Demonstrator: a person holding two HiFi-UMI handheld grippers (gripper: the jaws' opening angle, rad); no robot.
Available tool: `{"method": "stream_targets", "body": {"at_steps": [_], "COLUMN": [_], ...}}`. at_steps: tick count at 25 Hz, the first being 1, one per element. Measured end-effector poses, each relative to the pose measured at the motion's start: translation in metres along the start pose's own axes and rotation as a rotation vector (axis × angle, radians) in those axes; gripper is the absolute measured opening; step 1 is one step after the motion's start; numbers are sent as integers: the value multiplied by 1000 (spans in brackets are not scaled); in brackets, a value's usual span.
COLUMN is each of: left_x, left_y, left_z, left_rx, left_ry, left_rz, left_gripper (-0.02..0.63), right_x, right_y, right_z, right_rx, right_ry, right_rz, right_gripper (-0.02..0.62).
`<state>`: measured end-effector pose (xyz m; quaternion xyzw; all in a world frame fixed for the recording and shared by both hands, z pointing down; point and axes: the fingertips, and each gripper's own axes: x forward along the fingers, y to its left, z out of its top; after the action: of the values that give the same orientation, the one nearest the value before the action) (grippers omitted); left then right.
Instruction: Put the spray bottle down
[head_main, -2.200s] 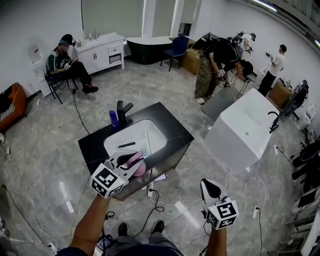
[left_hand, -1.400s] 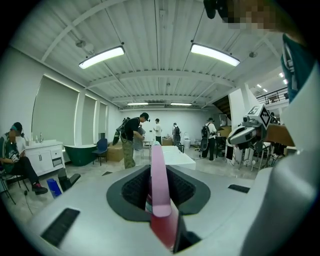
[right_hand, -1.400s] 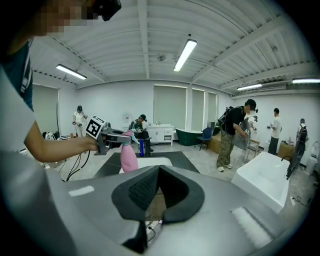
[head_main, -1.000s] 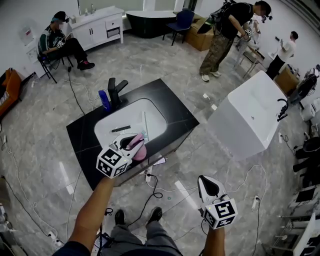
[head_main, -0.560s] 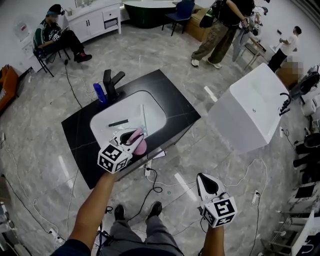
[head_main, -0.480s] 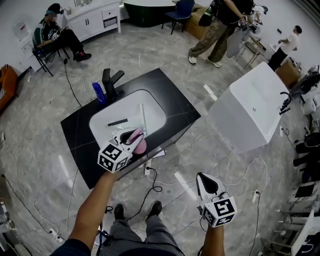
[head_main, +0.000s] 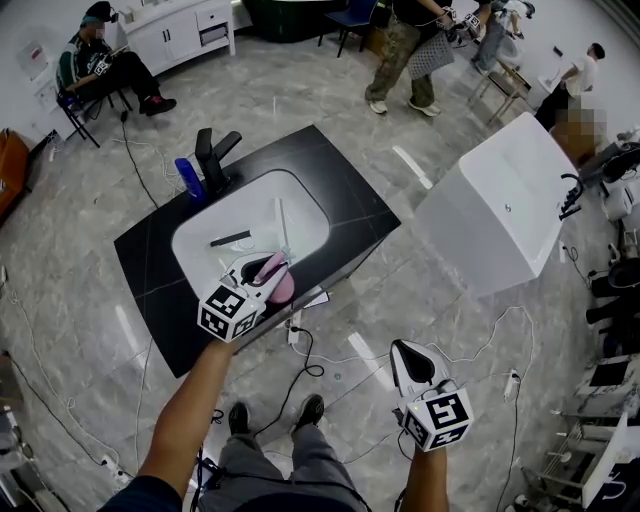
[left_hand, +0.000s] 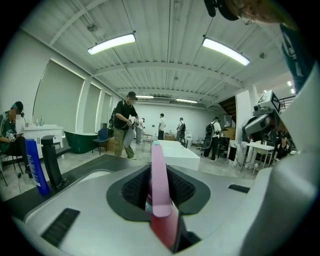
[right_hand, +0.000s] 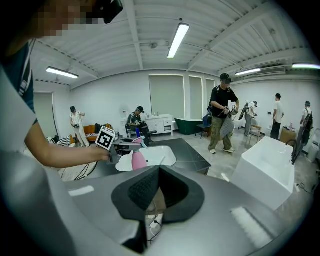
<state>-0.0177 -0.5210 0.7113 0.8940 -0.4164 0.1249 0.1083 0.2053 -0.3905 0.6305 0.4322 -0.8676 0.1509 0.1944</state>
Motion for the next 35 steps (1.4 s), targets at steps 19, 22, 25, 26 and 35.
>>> {"method": "stream_targets", "body": {"at_steps": [19, 22, 25, 26, 35], "left_x": [5, 1, -4, -7, -48], "left_y": [-9, -10, -13, -14, -25], "left_z": [-10, -2, 6, 8, 38], "left_rx": [82, 93, 99, 102, 120], "left_ry": [-2, -10, -13, -13, -19], "left_rz": [-21, -24, -33, -36, -35], "left_gripper": [129, 172, 216, 227, 281], "right_x": [-2, -5, -8, -9, -25], "right_y": [7, 9, 13, 14, 32], "right_z": [2, 6, 11, 13, 32], "right_rx": [7, 7, 6, 5, -3], "right_ry": [-2, -9, -17, -20, -56], "right_rz": [-4, -5, -4, -4, -13], "right_gripper": [11, 11, 10, 11, 11]}}
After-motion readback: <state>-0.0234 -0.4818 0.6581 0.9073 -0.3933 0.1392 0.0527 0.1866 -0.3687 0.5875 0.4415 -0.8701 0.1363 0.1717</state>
